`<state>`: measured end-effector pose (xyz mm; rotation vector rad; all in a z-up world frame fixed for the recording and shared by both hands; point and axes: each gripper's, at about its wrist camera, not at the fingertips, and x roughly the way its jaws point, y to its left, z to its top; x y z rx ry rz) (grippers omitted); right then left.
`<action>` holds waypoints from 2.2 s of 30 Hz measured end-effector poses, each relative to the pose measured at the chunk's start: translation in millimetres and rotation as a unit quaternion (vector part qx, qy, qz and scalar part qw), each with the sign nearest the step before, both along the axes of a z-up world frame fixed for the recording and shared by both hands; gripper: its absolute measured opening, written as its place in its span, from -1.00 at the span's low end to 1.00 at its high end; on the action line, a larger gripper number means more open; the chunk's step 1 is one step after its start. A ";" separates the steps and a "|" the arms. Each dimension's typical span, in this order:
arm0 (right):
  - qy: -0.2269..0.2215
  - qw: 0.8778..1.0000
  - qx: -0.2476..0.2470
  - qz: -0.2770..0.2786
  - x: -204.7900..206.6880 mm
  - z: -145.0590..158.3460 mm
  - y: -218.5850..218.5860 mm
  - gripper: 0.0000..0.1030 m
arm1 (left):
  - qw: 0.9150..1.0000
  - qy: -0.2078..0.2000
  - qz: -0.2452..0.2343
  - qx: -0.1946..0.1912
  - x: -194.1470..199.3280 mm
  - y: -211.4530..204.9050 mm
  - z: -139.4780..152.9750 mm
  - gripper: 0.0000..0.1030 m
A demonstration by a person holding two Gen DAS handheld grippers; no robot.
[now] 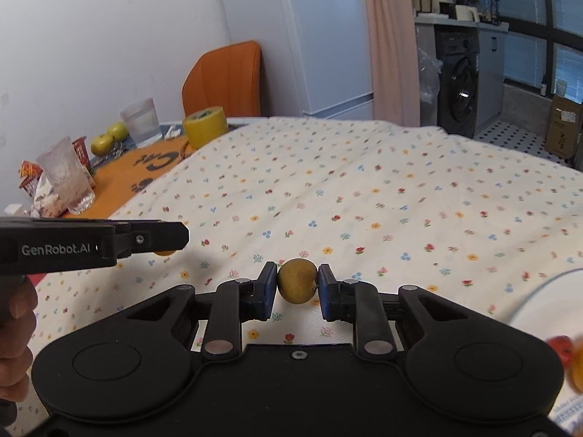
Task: Organize fruits
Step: 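Close the left gripper on the small orange fruit while the right gripper grasps the green-yellow fruit, then carry the small orange fruit and green-yellow fruit over the white plate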
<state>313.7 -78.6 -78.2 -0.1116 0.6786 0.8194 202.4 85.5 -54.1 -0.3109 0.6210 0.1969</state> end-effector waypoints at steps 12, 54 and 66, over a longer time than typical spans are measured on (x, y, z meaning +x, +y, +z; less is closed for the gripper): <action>-0.035 0.999 0.015 -0.027 -29.3 28.0 -42.6 -0.57 | 0.999 -0.030 -0.021 0.002 -21.8 -31.4 19.7 -0.55; -0.086 0.983 0.044 -0.154 -85.0 52.9 -194.3 -0.57 | 0.990 -0.071 -0.123 0.027 -55.9 -146.1 41.2 -0.55; -0.066 0.984 0.056 -0.156 -70.6 36.9 -204.0 -0.55 | 0.987 -0.059 -0.149 0.032 -36.8 -166.9 30.5 -0.55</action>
